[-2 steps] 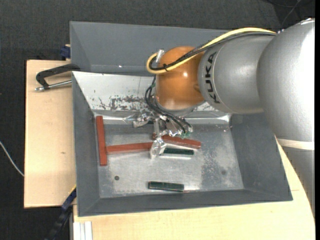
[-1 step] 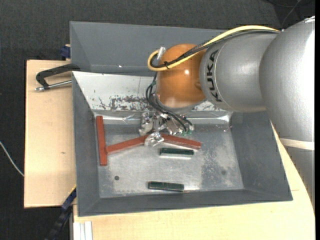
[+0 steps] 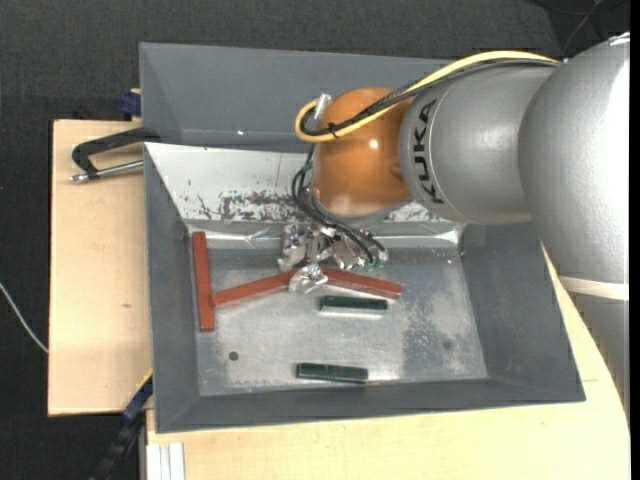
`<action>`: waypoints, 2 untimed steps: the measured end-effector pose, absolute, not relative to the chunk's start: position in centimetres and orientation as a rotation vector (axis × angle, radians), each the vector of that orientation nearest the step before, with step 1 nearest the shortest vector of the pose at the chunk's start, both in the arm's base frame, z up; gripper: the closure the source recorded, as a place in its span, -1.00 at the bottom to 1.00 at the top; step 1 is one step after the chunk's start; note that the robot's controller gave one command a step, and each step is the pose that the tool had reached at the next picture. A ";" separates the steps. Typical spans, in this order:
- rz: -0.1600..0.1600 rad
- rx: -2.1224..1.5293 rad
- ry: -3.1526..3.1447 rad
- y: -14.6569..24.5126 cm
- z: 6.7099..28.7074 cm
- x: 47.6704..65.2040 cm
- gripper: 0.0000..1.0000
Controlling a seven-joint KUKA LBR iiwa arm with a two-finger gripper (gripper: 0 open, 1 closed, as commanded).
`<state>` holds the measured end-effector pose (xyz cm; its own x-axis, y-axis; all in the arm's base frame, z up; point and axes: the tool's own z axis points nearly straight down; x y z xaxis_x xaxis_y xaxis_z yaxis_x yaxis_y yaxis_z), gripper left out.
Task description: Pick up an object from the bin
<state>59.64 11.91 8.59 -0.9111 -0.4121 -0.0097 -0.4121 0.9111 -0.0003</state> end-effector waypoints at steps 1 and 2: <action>0.003 -0.661 3.064 11.9 8.9 59.5 1.00; 0.003 -0.662 3.072 11.9 10.7 59.3 1.00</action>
Offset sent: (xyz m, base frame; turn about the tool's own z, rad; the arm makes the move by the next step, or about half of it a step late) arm 0.0001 0.0000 0.0441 0.0000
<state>59.33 11.90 10.68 -0.9112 -0.4120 0.0009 -0.4120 0.9112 0.0022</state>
